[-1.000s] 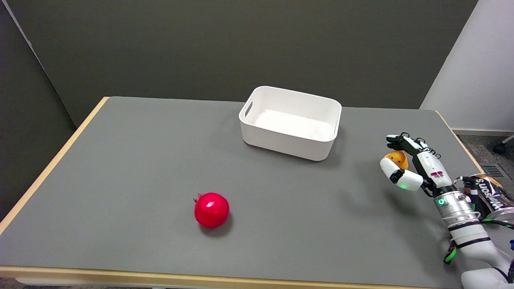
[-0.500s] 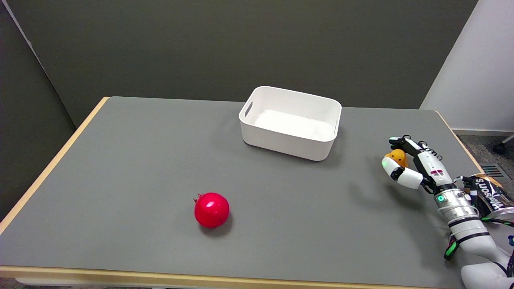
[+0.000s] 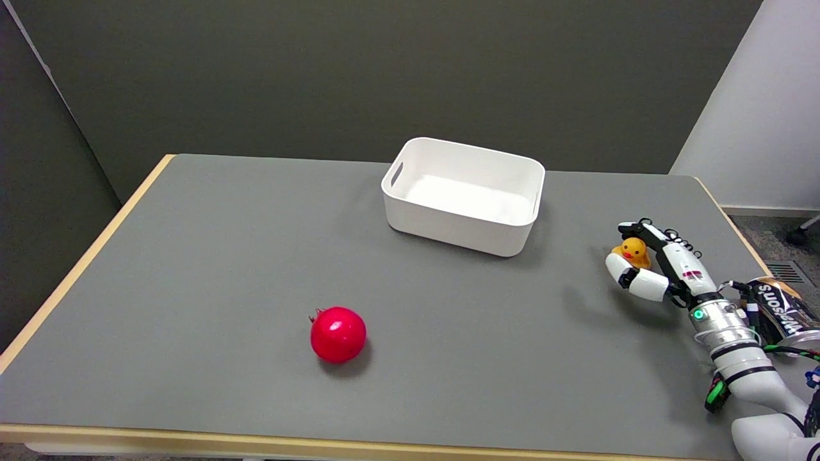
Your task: Pick up the yellow duck.
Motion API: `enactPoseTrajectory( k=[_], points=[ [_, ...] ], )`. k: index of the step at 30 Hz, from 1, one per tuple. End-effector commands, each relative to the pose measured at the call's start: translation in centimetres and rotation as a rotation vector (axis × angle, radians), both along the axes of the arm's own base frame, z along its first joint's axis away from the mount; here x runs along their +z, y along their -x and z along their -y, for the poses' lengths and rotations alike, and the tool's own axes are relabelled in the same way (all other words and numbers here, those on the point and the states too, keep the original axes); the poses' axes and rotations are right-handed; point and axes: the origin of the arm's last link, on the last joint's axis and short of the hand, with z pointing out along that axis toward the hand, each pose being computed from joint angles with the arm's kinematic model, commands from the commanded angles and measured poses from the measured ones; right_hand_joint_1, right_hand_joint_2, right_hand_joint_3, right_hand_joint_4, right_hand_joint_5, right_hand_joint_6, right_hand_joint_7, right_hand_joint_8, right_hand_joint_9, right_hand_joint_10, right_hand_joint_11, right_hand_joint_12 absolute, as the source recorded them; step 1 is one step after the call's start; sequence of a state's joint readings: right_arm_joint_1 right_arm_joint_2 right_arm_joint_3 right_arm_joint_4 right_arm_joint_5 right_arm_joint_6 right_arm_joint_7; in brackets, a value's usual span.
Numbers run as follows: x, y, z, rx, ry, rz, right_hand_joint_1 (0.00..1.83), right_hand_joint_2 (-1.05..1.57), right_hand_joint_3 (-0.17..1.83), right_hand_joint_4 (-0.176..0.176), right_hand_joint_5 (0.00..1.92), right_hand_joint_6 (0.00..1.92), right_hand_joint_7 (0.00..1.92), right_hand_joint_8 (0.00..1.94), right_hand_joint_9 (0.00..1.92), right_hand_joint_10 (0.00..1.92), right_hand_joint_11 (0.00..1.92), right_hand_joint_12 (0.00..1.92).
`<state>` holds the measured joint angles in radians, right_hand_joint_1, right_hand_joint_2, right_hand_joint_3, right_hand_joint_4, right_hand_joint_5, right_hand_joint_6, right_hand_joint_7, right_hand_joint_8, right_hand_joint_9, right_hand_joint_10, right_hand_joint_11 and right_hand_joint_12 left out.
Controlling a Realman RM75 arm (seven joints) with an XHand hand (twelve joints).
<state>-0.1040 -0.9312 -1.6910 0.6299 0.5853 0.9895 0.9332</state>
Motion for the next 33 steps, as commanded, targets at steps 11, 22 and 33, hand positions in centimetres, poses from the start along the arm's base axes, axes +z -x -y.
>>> enactPoseTrajectory(
  k=[11, 22, 33],
  points=[
    [-0.4, 0.3, 1.0, -0.021, -0.002, 0.013, 0.83, 0.85, 0.87, 0.053, 0.41, 0.98, 0.63, 0.79, 0.47, 1.05, 0.21, 1.35],
    [-0.6, -0.2, 1.5, 0.004, -0.011, 0.009, 1.17, 1.23, 0.17, -0.176, 0.45, 1.61, 0.81, 1.41, 0.65, 1.20, 0.40, 1.56],
    [-2.0, -5.2, 4.7, 0.175, -0.087, 0.002, 1.17, 1.24, 0.16, -0.176, 0.43, 1.61, 0.81, 1.42, 0.68, 1.23, 0.46, 1.60]
  ],
)
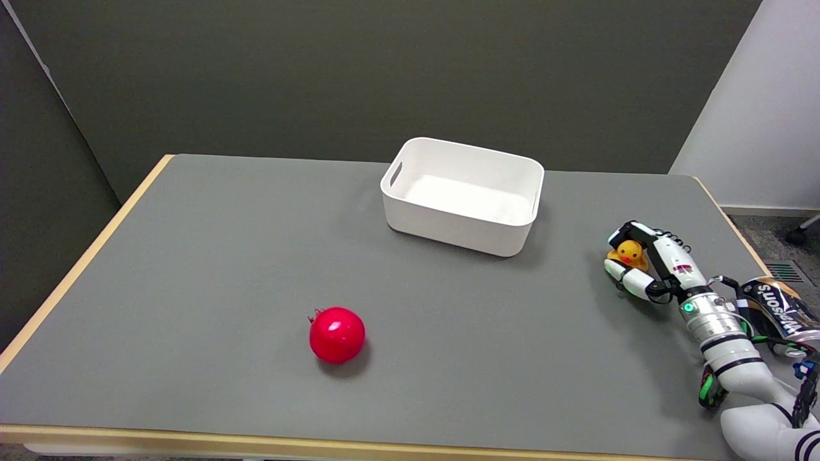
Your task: Pick up the yellow duck.
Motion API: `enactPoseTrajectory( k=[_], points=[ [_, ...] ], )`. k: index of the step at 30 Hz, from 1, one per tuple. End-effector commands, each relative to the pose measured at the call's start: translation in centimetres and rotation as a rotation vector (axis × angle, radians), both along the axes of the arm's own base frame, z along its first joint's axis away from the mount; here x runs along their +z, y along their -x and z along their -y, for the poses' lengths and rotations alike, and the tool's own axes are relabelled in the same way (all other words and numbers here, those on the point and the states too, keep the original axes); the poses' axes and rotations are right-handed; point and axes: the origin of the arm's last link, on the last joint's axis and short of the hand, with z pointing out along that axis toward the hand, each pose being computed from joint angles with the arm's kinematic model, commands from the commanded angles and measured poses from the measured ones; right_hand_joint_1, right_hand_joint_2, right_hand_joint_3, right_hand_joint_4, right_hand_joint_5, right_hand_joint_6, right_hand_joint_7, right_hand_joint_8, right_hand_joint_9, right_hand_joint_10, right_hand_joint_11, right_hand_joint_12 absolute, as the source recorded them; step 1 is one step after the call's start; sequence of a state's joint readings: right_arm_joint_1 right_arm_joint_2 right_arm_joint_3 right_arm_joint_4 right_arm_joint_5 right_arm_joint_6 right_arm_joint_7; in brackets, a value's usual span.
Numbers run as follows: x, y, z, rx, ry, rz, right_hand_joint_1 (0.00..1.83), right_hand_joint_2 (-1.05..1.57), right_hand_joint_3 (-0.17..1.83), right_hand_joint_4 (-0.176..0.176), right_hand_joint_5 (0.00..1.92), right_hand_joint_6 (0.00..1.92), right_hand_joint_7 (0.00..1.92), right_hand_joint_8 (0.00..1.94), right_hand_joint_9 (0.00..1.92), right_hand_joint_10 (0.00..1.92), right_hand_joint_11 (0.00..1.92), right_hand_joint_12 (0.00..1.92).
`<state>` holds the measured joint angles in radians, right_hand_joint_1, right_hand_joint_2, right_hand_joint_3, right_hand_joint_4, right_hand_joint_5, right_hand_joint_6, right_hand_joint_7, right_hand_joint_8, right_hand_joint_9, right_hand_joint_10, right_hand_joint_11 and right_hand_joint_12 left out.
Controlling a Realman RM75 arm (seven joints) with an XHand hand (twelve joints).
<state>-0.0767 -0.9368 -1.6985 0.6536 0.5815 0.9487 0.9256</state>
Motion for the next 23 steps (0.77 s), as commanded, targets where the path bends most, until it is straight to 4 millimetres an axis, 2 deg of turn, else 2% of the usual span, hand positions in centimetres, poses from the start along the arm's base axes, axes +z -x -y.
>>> enactPoseTrajectory(
  k=[1, 6, 9, 12, 17, 19, 23],
  points=[
    [-1.7, -6.4, 4.0, 0.218, -0.095, -0.016, 1.17, 1.24, 0.16, -0.176, 0.43, 1.61, 0.81, 1.43, 0.68, 1.23, 0.47, 1.61],
    [-3.0, -13.4, 6.6, 0.373, -0.177, -0.106, 1.16, 1.25, 0.15, -0.176, 0.42, 1.61, 0.80, 1.44, 0.68, 1.24, 0.48, 1.63],
    [-4.6, -17.5, 8.6, 0.445, -0.231, -0.186, 1.16, 1.25, 0.15, -0.176, 0.42, 1.62, 0.80, 1.43, 0.69, 1.24, 0.49, 1.64],
    [-6.2, -19.8, 10.6, 0.476, -0.277, -0.213, 1.16, 1.25, 0.15, -0.176, 0.42, 1.62, 0.80, 1.44, 0.69, 1.24, 0.49, 1.64],
    [-8.8, -22.0, 14.4, 0.486, -0.332, -0.216, 1.16, 1.25, 0.15, -0.176, 0.42, 1.62, 0.80, 1.43, 0.69, 1.24, 0.50, 1.64],
    [-9.9, -21.7, 15.9, 0.465, -0.354, -0.204, 1.16, 1.25, 0.15, -0.176, 0.42, 1.62, 0.80, 1.43, 0.69, 1.24, 0.50, 1.65],
    [-12.9, -20.9, 20.3, 0.393, -0.400, -0.184, 1.16, 1.25, 0.15, -0.176, 0.42, 1.62, 0.80, 1.43, 0.69, 1.24, 0.50, 1.65]
  ],
)
